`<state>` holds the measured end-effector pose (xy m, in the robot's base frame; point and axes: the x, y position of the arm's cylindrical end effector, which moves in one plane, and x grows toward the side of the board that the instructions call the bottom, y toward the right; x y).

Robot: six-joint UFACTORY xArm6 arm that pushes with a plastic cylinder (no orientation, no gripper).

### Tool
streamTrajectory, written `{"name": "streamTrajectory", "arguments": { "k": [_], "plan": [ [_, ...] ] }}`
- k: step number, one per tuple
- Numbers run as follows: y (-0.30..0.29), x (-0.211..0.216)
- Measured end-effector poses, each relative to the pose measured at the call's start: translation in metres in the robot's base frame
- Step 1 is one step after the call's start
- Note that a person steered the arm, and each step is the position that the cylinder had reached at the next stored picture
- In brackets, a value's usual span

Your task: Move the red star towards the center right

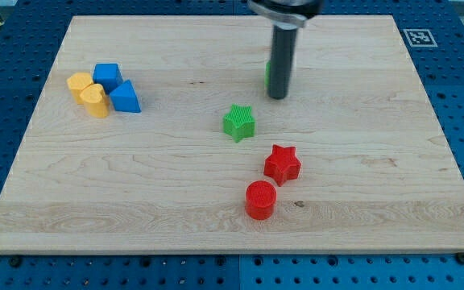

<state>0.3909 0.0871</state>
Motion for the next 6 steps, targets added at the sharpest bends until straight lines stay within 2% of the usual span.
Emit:
{"name": "streamTrajectory", "arguments": {
  "k": [1, 3, 5, 6],
  "plan": [
    [0.029, 0.029],
    [0.074, 0.126],
    [0.011, 0.226],
    [-0.014, 0.228]
  ]
}}
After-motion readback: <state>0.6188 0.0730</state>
